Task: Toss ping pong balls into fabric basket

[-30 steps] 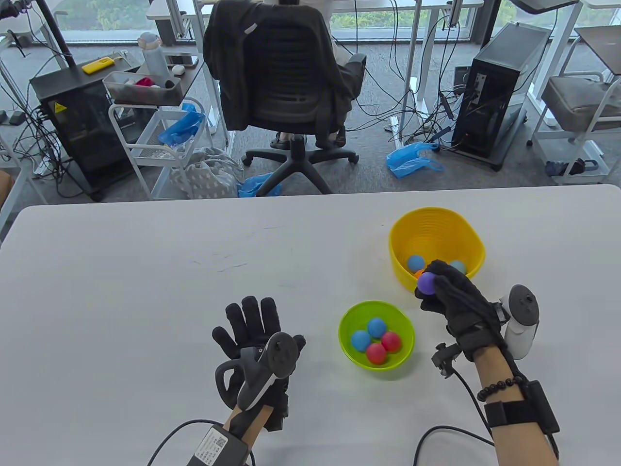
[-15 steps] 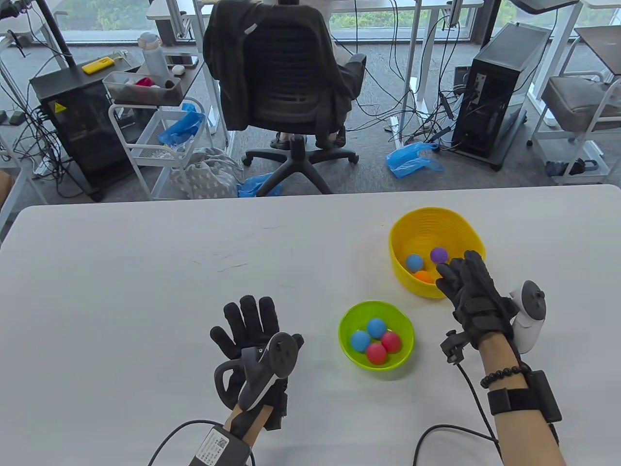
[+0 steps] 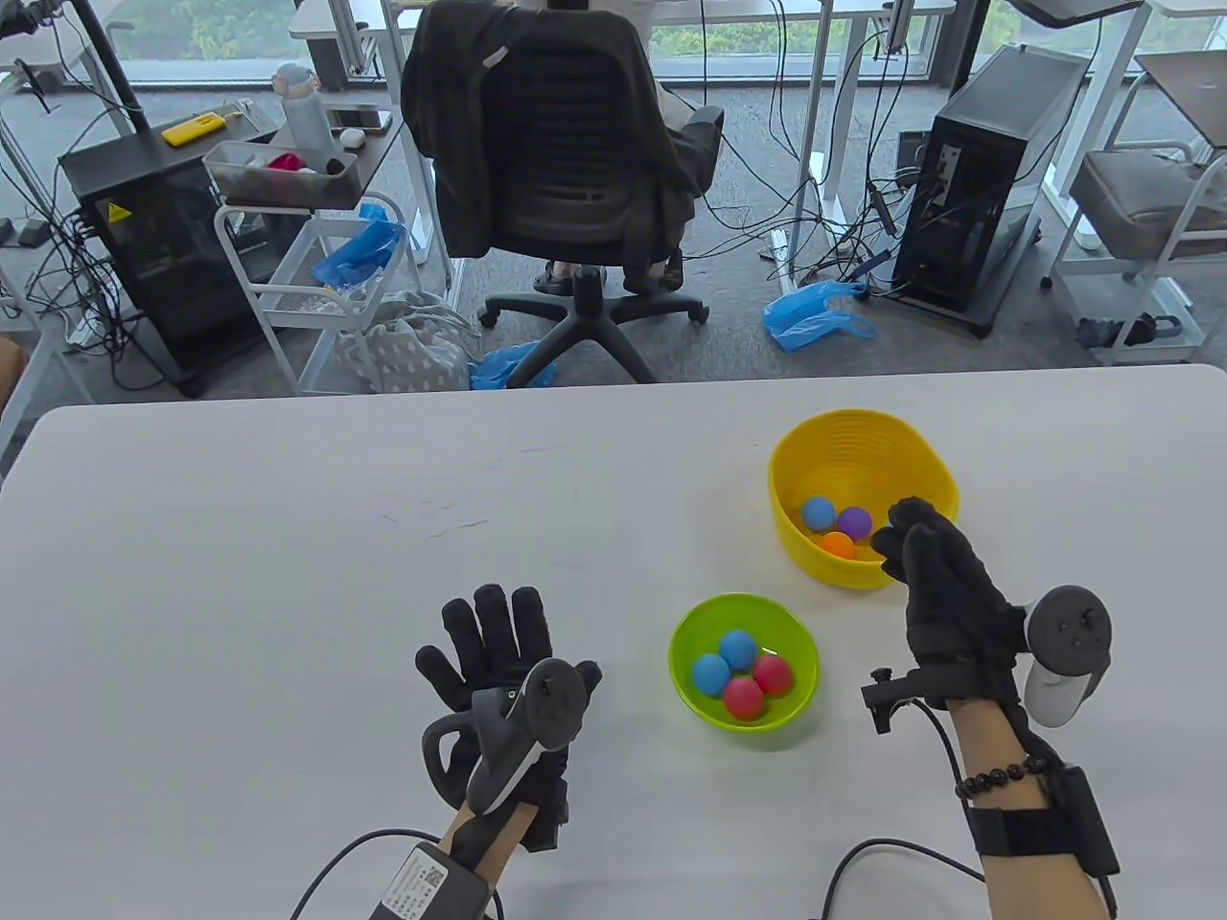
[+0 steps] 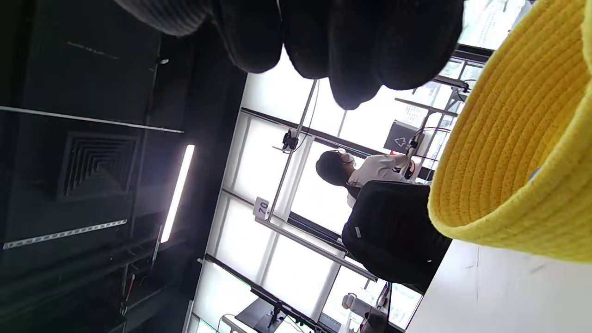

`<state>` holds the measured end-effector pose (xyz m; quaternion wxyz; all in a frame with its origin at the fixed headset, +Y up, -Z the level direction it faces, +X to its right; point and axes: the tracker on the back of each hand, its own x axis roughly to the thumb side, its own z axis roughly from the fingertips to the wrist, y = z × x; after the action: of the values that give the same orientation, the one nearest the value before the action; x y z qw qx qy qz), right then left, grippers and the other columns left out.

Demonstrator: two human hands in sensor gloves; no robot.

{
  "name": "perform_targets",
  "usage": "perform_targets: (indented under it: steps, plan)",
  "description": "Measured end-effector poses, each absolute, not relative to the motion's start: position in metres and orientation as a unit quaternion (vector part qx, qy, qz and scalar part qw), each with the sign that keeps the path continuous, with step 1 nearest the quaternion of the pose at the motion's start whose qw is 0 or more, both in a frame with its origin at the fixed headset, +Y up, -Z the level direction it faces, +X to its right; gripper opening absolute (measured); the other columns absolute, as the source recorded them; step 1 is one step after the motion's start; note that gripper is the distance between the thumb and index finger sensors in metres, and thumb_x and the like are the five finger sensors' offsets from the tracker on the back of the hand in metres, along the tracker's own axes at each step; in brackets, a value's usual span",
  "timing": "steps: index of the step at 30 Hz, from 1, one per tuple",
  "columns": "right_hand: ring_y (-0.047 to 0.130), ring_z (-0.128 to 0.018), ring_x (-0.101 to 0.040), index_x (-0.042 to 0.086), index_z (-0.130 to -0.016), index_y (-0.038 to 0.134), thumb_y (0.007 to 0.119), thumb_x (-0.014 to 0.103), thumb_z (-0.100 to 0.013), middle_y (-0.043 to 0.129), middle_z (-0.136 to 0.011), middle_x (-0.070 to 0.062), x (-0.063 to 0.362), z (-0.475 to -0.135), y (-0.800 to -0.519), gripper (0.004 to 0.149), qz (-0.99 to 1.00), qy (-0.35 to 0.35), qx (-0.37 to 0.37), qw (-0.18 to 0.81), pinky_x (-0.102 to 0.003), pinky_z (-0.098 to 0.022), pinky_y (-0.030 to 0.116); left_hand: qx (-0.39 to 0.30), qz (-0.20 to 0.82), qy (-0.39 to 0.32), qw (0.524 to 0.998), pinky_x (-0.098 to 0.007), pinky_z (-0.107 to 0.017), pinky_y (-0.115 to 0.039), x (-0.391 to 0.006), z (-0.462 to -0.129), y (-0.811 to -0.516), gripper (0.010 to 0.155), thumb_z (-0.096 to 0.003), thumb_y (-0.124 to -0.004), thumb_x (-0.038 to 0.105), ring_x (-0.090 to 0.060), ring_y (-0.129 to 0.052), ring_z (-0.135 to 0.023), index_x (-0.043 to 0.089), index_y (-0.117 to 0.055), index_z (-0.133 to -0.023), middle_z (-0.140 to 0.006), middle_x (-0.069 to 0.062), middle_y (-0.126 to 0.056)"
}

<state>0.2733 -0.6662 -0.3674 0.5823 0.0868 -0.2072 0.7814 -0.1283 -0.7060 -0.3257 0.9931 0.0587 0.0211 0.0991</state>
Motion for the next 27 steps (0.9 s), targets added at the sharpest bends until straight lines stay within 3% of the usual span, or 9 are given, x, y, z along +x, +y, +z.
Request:
perform_targets:
  steps: [6, 12, 16, 27]
  plan:
    - [0.090, -0.077, -0.041, 0.017, -0.100, 0.074, 0.066, 0.048, -0.060, 0.075, -0.102, -0.019, 0.239, -0.355, -0.653, 0.051, 0.849, -0.209, 0.143, 0.464, -0.054, -0.058, 0.079, 0.058, 0.101, 0.018, 0.993, -0.079, -0.069, -0.006, -0.128, -0.325, -0.707, 0.091, -0.0513, -0.071, 0.058, -0.049, -0.003, -0.110, 0.018, -0.021, -0.116, -0.123, -0.017, -0.009]
    - [0.096, -0.066, -0.041, 0.015, -0.093, 0.082, 0.069, 0.048, -0.057, 0.084, -0.095, -0.022, 0.201, -0.349, -0.650, 0.051, 0.905, -0.159, 0.198, 0.341, -0.054, -0.049, 0.083, 0.059, 0.099, 0.016, 0.993, -0.079, -0.069, -0.006, -0.127, -0.325, -0.707, 0.092, -0.0514, -0.071, 0.058, -0.049, -0.003, -0.110, 0.017, -0.021, -0.116, -0.124, -0.017, -0.009]
    - [0.097, -0.065, -0.042, 0.014, -0.095, 0.082, 0.069, 0.048, -0.057, 0.085, -0.095, -0.022, 0.181, -0.348, -0.656, 0.052, 0.932, -0.106, 0.213, 0.272, -0.054, -0.048, 0.083, 0.060, 0.097, 0.016, 0.993, -0.079, -0.069, -0.006, -0.126, -0.324, -0.707, 0.091, -0.0513, -0.071, 0.058, -0.049, -0.003, -0.110, 0.017, -0.022, -0.117, -0.124, -0.017, -0.009]
    - [0.094, -0.069, -0.045, 0.015, -0.097, 0.081, 0.069, 0.048, -0.057, 0.080, -0.100, -0.024, 0.150, -0.355, -0.686, 0.053, 0.950, 0.022, 0.242, 0.197, -0.056, -0.051, 0.081, 0.067, 0.086, 0.021, 0.994, -0.079, -0.069, -0.006, -0.127, -0.325, -0.706, 0.092, -0.0515, -0.071, 0.058, -0.050, -0.003, -0.110, 0.017, -0.021, -0.117, -0.123, -0.018, -0.009]
